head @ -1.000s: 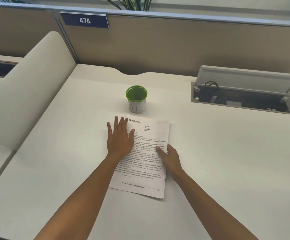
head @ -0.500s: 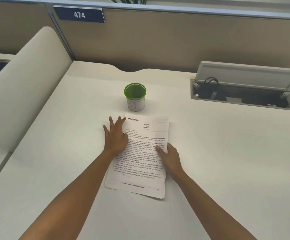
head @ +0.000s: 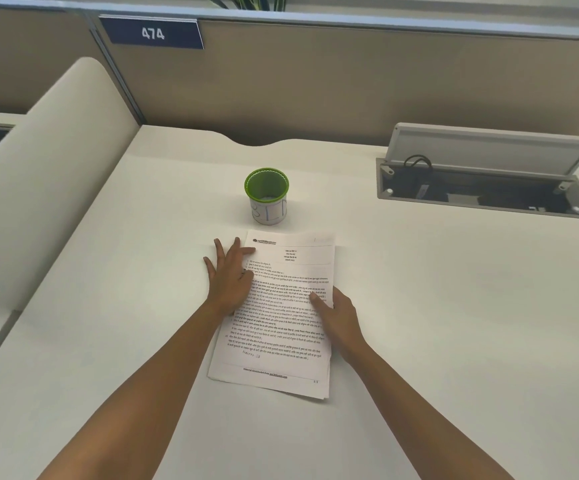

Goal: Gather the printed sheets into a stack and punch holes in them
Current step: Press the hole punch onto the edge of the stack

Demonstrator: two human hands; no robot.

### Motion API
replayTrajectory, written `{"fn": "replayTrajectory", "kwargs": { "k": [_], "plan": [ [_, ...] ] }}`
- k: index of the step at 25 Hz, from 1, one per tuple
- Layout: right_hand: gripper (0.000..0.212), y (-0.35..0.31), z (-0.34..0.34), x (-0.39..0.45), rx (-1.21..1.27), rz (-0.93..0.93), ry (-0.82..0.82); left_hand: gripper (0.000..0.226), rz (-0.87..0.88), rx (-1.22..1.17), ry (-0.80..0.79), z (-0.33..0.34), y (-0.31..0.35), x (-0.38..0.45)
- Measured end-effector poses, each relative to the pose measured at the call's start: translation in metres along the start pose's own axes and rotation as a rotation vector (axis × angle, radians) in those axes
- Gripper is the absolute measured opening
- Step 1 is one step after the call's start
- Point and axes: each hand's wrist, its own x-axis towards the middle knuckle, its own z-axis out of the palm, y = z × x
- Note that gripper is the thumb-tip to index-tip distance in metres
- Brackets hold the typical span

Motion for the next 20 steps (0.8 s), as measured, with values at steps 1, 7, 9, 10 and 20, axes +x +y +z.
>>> {"fn": "replayTrajectory", "kwargs": {
  "k": [1, 7, 9, 10, 20],
  "plan": [
    [0.029, 0.000, 0.000, -0.001, -0.001, -0.005, -0.003, 0.060, -0.005, 0.005, -0.004, -0.001, 0.002, -0.001],
    [0.031, -0.002, -0.001, -0.002, -0.011, -0.022, -0.005, 0.064, 0.022, 0.274, -0.026, -0.008, 0.017, -0.005],
    [0.031, -0.002, -0.001, -0.003, -0.010, -0.028, -0.008, 0.065, 0.003, 0.416, -0.026, -0.008, 0.025, -0.008],
    [0.032, -0.002, -0.001, -0.003, -0.012, -0.029, -0.011, 0.064, 0.007, 0.501, -0.024, -0.008, 0.028, -0.009],
    [0.031, -0.002, -0.015, -0.002, 0.025, 0.018, -0.033, 0.057, 0.098, 0.347, 0.086, -0.010, 0.034, -0.018]
  ]
}}
